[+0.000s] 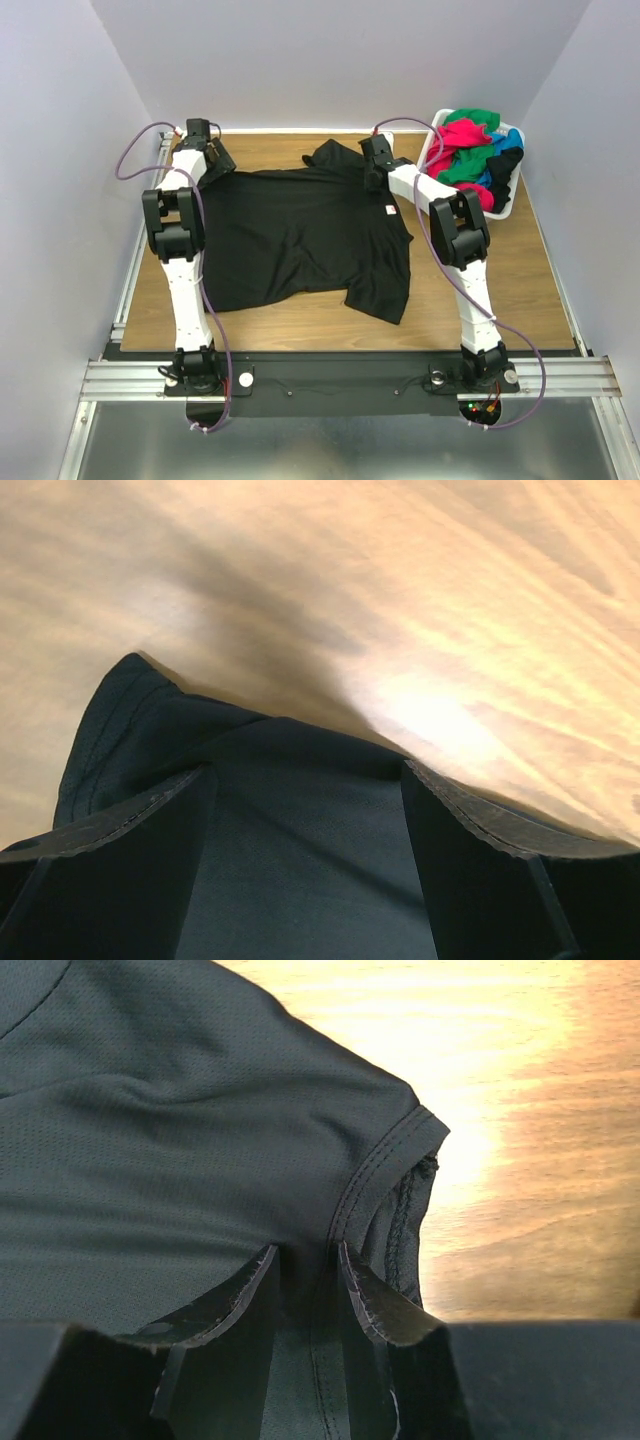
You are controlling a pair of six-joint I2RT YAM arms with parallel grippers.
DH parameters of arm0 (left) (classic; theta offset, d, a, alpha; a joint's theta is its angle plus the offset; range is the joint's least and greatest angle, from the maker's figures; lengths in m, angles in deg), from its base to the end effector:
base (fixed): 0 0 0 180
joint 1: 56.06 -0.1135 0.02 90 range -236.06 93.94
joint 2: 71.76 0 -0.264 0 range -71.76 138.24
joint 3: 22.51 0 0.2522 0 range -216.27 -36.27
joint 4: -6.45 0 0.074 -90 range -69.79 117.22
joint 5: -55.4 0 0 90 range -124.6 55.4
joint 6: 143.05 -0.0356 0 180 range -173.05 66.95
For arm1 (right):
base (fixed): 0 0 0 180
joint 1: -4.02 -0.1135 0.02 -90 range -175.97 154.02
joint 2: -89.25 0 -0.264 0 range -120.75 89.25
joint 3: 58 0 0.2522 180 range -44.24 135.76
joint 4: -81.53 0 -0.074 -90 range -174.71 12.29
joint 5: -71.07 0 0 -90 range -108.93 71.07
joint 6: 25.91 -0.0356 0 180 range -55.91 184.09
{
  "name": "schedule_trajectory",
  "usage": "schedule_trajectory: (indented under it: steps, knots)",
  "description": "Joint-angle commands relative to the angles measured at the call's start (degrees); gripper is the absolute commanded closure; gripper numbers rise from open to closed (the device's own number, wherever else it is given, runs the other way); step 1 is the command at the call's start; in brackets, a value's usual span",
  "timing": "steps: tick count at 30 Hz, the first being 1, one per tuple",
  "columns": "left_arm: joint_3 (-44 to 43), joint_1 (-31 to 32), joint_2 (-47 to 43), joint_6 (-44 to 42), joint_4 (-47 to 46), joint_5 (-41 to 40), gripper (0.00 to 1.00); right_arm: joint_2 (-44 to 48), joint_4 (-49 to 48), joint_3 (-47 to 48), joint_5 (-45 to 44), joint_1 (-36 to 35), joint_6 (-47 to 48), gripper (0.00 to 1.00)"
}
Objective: Fold and stack the t-shirts
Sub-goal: Flatten the tshirt out
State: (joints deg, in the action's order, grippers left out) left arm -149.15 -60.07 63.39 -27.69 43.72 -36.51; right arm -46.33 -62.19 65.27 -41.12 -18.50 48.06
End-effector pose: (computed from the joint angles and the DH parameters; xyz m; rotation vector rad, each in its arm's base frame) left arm 0.5316 0.0385 0.1838 -0.6173 2.2920 -0.1397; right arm 0.4908 0.1889 0.1643 0.0406 2.3424 -0.1410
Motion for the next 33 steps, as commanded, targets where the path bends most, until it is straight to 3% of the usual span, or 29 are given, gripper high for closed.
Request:
schedule_trajectory:
  steps: [1, 8, 13, 16, 18, 21, 22, 24, 25, 27, 28, 31, 33]
  knots:
    - [-7.6, 0.7, 4.3, -2.0, 6.1, 0.4, 0.14, 0.9, 4.0, -2.3, -2.9, 1.2, 0.2, 0.65]
    - [-16.7, 0.8, 8.3, -4.3, 8.6, 3.4, 0.13, 1.2, 4.1, 0.3, 1.3, 1.9, 0.9, 0.62]
    - [-23.2, 1.7, 2.1, -5.0, 11.7, 3.2, 0.13, 4.5, 4.8, 5.4, 7.9, 1.7, 2.4, 0.57]
    - [-19.9, 1.7, -7.2, -4.4, 12.1, 2.5, 0.13, 9.4, 5.1, 6.4, 11.7, 1.2, 3.0, 0.49]
    - [-16.2, 1.8, -13.1, -3.7, 12.3, -1.1, 0.12, 12.7, 5.0, 4.8, 13.2, 0.4, 4.2, 0.32]
    - [-3.9, 1.7, -26.8, -0.9, 11.9, -7.1, 0.12, 19.9, 5.0, -1.4, 13.7, -2.8, 5.1, 0.15]
    - [5.5, 1.7, -34.4, 1.3, 11.1, -8.1, 0.12, 22.1, 5.0, -3.4, 13.5, -4.7, 5.0, 0.13]
    - [15.0, 1.6, -42.0, 3.6, 9.8, -9.6, 0.12, 28.8, 4.9, -8.9, 11.9, -6.8, 3.3, 0.02]
    - [24.8, 1.6, -49.5, 6.7, 8.8, -10.1, 0.12, 31.1, 4.8, -15.0, 9.7, -8.7, 2.2, 0.00]
    - [37.7, 1.5, -56.1, 10.0, 8.7, -10.9, 0.12, 38.2, 4.7, -24.5, 8.5, -9.9, -3.1, 0.00]
    - [41.8, 1.4, -59.1, 12.1, 8.9, -11.4, 0.12, 40.5, 4.5, -24.6, 8.9, -10.5, -5.0, 0.00]
    - [56.6, 1.4, -71.7, 16.9, 8.4, -9.3, 0.12, 51.4, 2.6, -40.8, 8.5, -12.8, -12.3, 0.00]
    - [62.4, 1.4, -75.1, 17.7, 10.0, -9.5, 0.12, 56.9, 1.9, -47.6, 7.9, -13.1, -17.6, 0.00]
